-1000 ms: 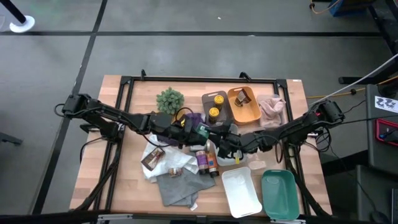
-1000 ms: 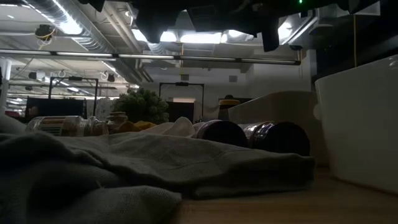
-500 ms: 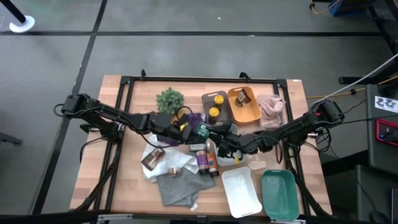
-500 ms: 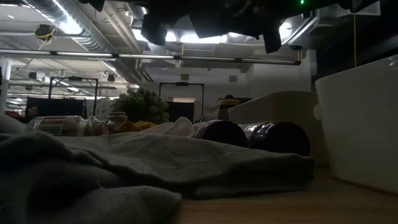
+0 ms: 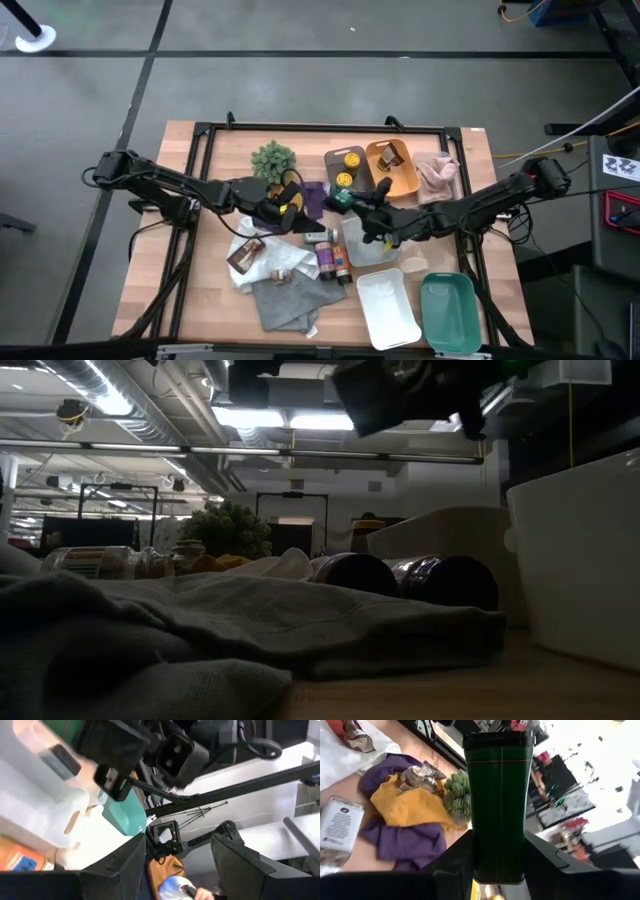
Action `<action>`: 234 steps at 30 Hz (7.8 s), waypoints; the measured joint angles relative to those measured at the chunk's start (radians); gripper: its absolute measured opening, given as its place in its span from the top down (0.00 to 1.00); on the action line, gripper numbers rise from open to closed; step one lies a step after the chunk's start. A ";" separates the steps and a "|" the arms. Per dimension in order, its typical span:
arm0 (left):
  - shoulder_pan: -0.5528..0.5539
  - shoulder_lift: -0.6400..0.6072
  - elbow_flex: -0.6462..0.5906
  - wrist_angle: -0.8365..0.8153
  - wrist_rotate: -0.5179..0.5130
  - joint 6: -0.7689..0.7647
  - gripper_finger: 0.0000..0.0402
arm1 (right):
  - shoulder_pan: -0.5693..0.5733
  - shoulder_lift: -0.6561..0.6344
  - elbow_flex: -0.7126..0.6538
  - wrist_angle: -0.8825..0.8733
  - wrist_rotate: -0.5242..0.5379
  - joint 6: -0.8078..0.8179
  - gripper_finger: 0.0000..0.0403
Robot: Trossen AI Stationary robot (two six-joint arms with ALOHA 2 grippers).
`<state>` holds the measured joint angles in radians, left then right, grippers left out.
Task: Sort spices by type
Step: Put the black seasoning can into the transparent bin, then put the white seasoning bottle into the gray bin
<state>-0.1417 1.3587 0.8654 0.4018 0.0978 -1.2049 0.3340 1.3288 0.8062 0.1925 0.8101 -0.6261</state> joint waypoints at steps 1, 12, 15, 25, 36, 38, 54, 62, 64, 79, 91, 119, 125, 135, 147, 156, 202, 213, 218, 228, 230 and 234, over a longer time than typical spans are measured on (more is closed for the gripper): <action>0.000 -0.006 0.000 -0.004 0.000 0.014 0.47 | 0.000 -0.026 0.000 -0.048 0.002 0.041 0.68; 0.000 -0.017 0.000 -0.047 -0.001 0.125 0.47 | 0.124 -0.311 0.001 -0.689 0.083 0.700 0.68; 0.005 -0.017 0.000 -0.085 -0.002 0.142 0.47 | 0.214 -0.355 0.002 -0.850 0.137 0.944 0.68; 0.007 -0.016 0.000 -0.158 -0.027 0.169 0.47 | 0.538 -0.301 0.000 -1.283 0.207 1.692 0.68; 0.007 -0.016 0.000 -0.160 -0.043 0.192 0.47 | 0.676 -0.186 -0.128 -1.376 0.200 2.135 0.68; 0.007 -0.016 0.000 -0.160 -0.043 0.192 0.47 | 0.674 -0.172 -0.156 -1.374 0.195 2.181 0.68; 0.007 -0.016 0.000 -0.159 -0.061 0.194 0.47 | 0.674 -0.154 -0.401 -1.056 0.183 2.306 0.68; 0.007 -0.016 0.000 -0.160 -0.069 0.192 0.47 | 0.674 -0.154 -0.481 -0.958 0.163 2.305 0.68; 0.007 -0.016 0.000 -0.159 -0.070 0.192 0.47 | 0.674 -0.155 -0.489 -0.951 0.161 2.304 0.68; 0.007 -0.016 0.000 -0.160 -0.078 0.192 0.47 | 0.674 -0.155 -0.494 -0.951 0.098 2.296 0.55; 0.007 -0.016 0.000 -0.160 -0.078 0.192 0.47 | 0.673 -0.154 -0.476 -0.967 0.007 2.275 0.54; 0.007 -0.015 0.000 -0.160 -0.077 0.203 0.47 | 0.673 -0.173 -0.372 -1.112 -0.099 2.188 0.54; 0.007 -0.015 0.000 -0.159 -0.077 0.217 0.47 | 0.674 -0.182 -0.293 -1.195 -0.140 2.124 0.54; 0.007 -0.015 0.000 -0.190 -0.078 0.454 0.47 | 0.674 -0.182 -0.130 -1.412 -0.210 2.110 0.54; 0.108 -0.004 0.000 -0.556 -0.129 0.748 0.47 | 0.674 -0.182 0.107 -1.582 -0.142 2.108 0.54; 0.115 0.130 0.000 -0.570 -0.127 1.004 0.47 | 0.674 -0.182 0.130 -1.574 -0.002 2.062 0.54; 0.030 0.401 0.000 -0.428 -0.139 1.052 0.53 | 0.674 -0.181 0.129 -1.490 0.162 2.039 0.54; 0.032 0.401 0.000 -0.415 -0.139 1.034 0.55 | 0.673 -0.181 0.129 -1.445 0.214 2.005 0.54; 0.045 0.401 0.000 -0.415 -0.137 0.993 0.54 | 0.673 -0.181 0.129 -1.420 0.311 2.004 0.54; 0.076 0.321 0.000 -0.423 -0.128 0.976 0.54 | 0.673 -0.181 0.129 -1.416 0.342 2.004 0.54; 0.079 0.289 0.000 -0.430 -0.127 0.976 0.54 | 0.674 -0.181 0.129 -1.413 0.343 2.004 0.54; 0.079 0.225 0.000 -0.469 -0.127 0.982 0.54 | 0.673 -0.181 0.129 -1.412 0.359 2.004 0.54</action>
<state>-0.0624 1.5835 0.8650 -0.0674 -0.0293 -0.2229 1.0069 1.1481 0.9348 -1.2194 1.1696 1.3781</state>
